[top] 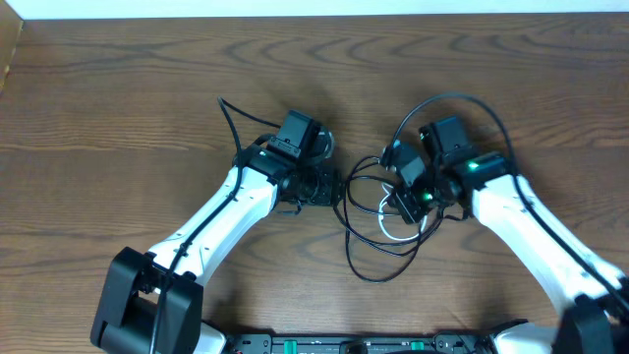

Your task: Untangle cables

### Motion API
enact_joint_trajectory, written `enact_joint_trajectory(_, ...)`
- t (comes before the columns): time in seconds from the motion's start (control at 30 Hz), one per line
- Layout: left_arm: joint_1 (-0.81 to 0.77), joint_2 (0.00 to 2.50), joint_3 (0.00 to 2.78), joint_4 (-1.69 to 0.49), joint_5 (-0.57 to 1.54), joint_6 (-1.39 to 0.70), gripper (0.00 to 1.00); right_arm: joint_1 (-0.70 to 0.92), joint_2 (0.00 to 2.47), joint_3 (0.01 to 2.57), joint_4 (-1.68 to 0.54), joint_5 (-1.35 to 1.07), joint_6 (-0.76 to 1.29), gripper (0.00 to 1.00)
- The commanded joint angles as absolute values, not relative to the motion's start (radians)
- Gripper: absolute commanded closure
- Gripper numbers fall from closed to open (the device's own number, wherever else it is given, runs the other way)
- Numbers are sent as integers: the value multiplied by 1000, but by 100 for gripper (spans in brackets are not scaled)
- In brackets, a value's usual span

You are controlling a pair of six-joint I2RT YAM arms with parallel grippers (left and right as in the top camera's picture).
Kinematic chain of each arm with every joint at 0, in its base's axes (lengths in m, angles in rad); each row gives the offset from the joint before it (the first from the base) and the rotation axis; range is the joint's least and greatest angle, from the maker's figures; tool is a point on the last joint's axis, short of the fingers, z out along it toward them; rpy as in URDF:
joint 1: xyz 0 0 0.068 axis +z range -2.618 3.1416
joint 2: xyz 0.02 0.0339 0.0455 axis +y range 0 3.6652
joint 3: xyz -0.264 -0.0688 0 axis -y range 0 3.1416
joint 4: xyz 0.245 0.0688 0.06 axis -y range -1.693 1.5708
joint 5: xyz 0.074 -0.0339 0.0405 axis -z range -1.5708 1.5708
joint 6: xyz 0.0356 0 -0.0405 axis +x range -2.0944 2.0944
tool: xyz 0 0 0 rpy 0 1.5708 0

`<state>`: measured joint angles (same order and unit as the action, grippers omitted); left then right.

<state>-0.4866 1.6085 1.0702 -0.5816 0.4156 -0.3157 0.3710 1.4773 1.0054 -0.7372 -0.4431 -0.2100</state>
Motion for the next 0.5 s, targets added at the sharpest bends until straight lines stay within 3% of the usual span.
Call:
enact_joint_trajectory(0.0,-511,1615,1062,-554,413,-310,44,374,1387,1073,-710,-601,-90,99)
enact_joint_trajectory(0.27,-560,1709,1062,-525,406,-311,44,372,1213,1129,-501,-668,45,99)
enact_joint_trajectory(0.47,-560,1800,1062,-530,406,-311,45,345,1052,1138,-232,-448,176,99)
